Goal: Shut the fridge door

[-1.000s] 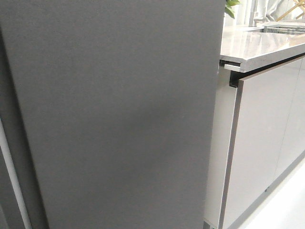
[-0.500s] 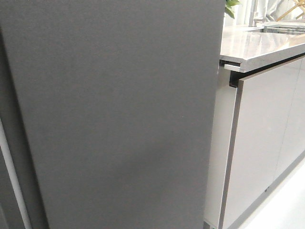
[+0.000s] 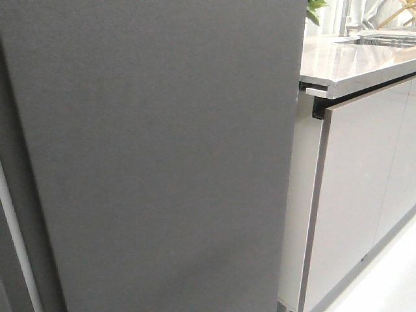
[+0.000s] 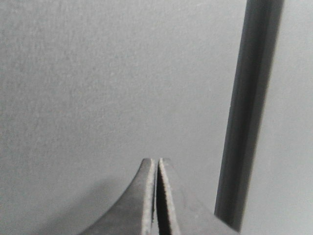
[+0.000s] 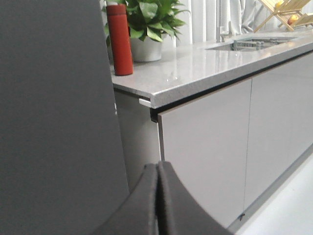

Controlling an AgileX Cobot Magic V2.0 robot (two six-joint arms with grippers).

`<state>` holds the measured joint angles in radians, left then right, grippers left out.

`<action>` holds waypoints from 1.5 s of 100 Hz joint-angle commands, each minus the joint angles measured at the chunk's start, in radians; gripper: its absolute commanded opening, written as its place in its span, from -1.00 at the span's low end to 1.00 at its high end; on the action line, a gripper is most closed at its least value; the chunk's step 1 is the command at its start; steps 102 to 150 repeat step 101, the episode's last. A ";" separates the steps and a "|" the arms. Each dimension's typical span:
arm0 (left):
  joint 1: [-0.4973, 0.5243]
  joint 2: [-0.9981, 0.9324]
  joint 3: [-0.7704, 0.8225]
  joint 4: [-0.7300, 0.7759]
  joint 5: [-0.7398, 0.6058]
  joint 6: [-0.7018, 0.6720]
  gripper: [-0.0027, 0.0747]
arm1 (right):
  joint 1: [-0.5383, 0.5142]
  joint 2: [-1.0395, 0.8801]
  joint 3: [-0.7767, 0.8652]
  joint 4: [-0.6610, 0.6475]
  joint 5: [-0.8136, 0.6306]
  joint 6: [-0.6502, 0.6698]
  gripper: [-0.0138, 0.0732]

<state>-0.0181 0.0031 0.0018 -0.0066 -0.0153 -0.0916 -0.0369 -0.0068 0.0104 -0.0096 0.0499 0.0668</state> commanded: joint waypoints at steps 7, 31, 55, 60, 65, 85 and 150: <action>-0.005 0.019 0.028 -0.002 -0.077 -0.004 -0.99 | -0.012 -0.014 0.012 -0.016 -0.130 -0.004 -0.86; -0.005 0.019 0.028 -0.002 -0.077 -0.004 -0.99 | -0.012 -0.014 0.012 -0.016 -0.142 -0.004 -0.86; -0.005 0.019 0.028 -0.002 -0.077 -0.004 -0.99 | -0.012 -0.014 0.012 -0.016 -0.142 -0.004 -0.86; -0.005 0.019 0.028 -0.002 -0.077 -0.004 -0.99 | -0.012 -0.014 0.012 -0.016 -0.142 -0.004 -0.86; -0.005 0.019 0.028 -0.002 -0.077 -0.004 -0.99 | -0.012 -0.014 0.012 -0.016 -0.142 -0.004 -0.86; -0.005 0.019 0.028 -0.002 -0.077 -0.004 -0.99 | -0.012 -0.014 0.012 -0.016 -0.142 -0.004 -0.86; -0.005 0.019 0.028 -0.002 -0.077 -0.004 -0.99 | -0.012 -0.014 0.012 -0.016 -0.142 -0.004 -0.86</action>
